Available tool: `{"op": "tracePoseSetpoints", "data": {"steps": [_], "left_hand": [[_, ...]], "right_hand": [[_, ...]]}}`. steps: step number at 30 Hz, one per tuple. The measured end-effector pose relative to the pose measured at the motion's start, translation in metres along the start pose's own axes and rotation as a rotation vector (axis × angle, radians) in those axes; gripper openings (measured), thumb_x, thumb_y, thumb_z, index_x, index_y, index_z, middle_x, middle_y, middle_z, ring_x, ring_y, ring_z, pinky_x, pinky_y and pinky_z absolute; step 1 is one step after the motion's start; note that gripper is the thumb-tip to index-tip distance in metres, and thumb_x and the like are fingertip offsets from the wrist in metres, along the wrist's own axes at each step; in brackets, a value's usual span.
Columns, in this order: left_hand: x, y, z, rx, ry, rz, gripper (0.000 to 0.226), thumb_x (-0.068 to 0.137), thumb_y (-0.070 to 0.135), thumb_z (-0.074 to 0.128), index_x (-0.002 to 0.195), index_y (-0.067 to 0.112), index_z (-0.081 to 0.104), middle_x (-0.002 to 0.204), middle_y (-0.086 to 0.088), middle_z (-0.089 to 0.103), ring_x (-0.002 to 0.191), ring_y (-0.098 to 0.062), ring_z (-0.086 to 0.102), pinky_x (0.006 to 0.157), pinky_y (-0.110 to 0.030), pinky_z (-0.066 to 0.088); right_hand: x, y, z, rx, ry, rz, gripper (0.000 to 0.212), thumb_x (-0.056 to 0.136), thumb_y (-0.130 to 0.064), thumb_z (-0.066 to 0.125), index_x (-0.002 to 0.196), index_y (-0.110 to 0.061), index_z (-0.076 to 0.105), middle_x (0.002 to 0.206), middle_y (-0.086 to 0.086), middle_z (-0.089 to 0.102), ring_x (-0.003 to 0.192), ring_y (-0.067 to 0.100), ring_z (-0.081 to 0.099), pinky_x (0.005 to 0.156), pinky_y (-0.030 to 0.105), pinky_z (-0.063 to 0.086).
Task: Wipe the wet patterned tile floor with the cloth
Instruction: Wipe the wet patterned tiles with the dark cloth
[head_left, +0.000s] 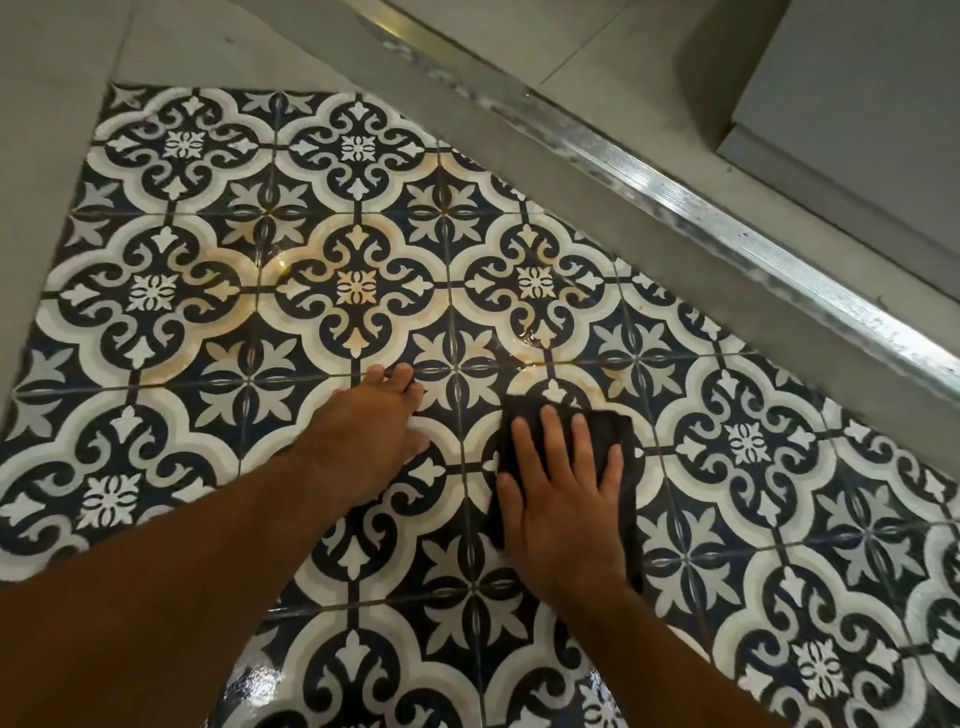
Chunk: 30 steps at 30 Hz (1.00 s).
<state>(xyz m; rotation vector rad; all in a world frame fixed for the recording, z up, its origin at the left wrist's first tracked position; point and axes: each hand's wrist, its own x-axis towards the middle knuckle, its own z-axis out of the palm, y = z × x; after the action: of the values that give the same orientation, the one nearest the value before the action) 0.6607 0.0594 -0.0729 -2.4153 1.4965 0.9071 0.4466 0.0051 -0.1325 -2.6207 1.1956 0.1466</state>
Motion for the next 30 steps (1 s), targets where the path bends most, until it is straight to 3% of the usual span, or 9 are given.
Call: {"op": "tracePoseSetpoints", "data": {"steps": [4,8,13,16,20,25,30], "left_hand": [[0.002,0.006,-0.001,0.034,-0.004,-0.024,0.065,0.099,0.043,0.043,0.153,0.023,0.014,0.162,0.002,0.000,0.148,-0.020,0.000,0.118,-0.045,0.018],[0.002,0.005,0.004,0.048,0.018,-0.022,0.065,0.099,0.044,0.043,0.153,0.024,0.012,0.162,0.001,-0.001,0.148,-0.021,-0.001,0.118,-0.045,0.016],[0.003,-0.001,0.012,-0.004,0.061,-0.003,0.067,0.097,0.048,0.044,0.152,0.025,0.014,0.162,0.003,0.000,0.148,-0.019,-0.001,0.118,-0.045,0.012],[0.000,-0.004,0.013,-0.006,0.090,0.025,0.066,0.096,0.050,0.043,0.152,0.025,0.017,0.162,0.003,0.003,0.148,-0.018,0.000,0.118,-0.044,0.013],[0.000,-0.003,0.011,0.002,0.087,0.019,0.066,0.096,0.050,0.042,0.152,0.025,0.016,0.162,0.003,0.003,0.148,-0.018,0.000,0.117,-0.043,0.013],[0.004,0.000,0.012,0.026,0.037,-0.012,0.067,0.098,0.051,0.039,0.153,0.027,0.008,0.162,0.004,-0.003,0.148,-0.019,-0.004,0.118,-0.045,0.011],[0.005,-0.001,0.012,0.019,0.039,-0.018,0.067,0.098,0.051,0.038,0.153,0.027,0.008,0.162,0.005,-0.003,0.148,-0.019,-0.005,0.118,-0.045,0.010]], "right_hand": [[-0.032,0.059,-0.004,-0.064,-0.052,-0.069,0.055,0.102,-0.057,0.012,0.153,-0.038,0.007,0.164,-0.002,0.007,0.150,0.021,-0.005,0.117,0.056,-0.003],[-0.006,0.110,-0.024,-0.065,-0.015,0.173,0.061,0.098,-0.062,0.001,0.153,-0.037,0.002,0.164,0.000,0.003,0.150,0.022,-0.007,0.117,0.060,0.000],[0.060,0.067,-0.025,0.009,0.043,0.313,0.065,0.097,-0.060,0.004,0.155,-0.031,0.003,0.165,0.001,0.001,0.149,0.027,-0.007,0.116,0.061,-0.005],[0.051,0.050,-0.020,-0.002,0.016,0.180,0.063,0.097,-0.059,0.002,0.155,-0.034,0.000,0.164,-0.002,-0.003,0.149,0.023,-0.011,0.116,0.056,-0.008],[0.012,0.088,-0.021,-0.050,-0.031,0.065,0.060,0.097,-0.061,-0.001,0.153,-0.038,-0.001,0.163,-0.005,-0.003,0.149,0.018,-0.011,0.117,0.053,-0.008],[0.033,0.136,-0.038,-0.055,-0.002,0.291,0.068,0.093,-0.064,-0.003,0.154,-0.034,-0.001,0.165,-0.001,-0.001,0.149,0.020,-0.008,0.118,0.056,-0.005],[0.106,0.110,-0.043,0.032,0.067,0.382,0.063,0.100,-0.056,0.010,0.156,-0.028,0.003,0.165,0.002,-0.002,0.150,0.025,-0.008,0.117,0.059,-0.005]]}}
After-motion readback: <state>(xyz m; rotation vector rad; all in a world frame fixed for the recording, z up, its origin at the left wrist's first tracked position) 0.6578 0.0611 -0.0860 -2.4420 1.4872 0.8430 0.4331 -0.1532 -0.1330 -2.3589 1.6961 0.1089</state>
